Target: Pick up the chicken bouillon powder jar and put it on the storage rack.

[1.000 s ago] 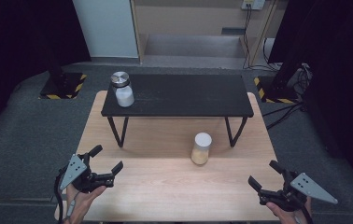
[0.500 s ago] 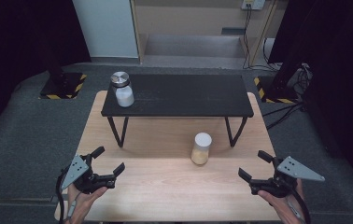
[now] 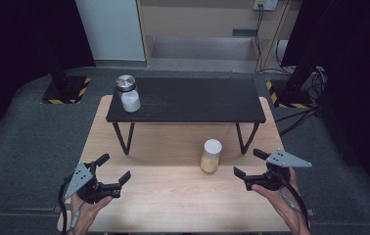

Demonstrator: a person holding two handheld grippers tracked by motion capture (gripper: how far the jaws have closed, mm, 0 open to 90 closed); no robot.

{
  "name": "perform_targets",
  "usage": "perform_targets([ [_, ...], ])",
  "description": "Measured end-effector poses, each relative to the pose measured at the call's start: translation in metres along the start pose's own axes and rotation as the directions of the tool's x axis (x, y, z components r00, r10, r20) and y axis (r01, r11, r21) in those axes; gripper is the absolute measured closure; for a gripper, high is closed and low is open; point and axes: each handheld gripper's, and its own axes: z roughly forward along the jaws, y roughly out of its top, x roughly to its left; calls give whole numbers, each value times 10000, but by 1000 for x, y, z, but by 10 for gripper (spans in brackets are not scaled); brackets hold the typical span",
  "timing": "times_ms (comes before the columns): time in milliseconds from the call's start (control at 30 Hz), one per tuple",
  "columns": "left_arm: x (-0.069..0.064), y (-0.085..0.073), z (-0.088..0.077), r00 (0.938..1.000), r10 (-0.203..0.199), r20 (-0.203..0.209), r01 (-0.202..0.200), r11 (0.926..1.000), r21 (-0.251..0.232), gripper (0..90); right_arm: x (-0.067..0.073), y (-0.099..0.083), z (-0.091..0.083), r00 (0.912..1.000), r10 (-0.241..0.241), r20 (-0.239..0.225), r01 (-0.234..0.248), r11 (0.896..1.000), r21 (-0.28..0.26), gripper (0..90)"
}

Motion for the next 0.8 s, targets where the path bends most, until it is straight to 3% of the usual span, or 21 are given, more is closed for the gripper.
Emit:
perform_targets([
  [233,1,0,0,10000,-37,37,37,10000,31,0,-4,5,21,9999,39,-96,-35,9994,353,33],
  [433,1,0,0,10000,-24,66,24,10000,22,0,-3,13,43,9995,-270,-155,280,9969,732,41],
  [800,2,0,1,10000,-16,84,16,10000,79,0,-6,11,82,9994,-72,-348,112,9933,1152,50],
])
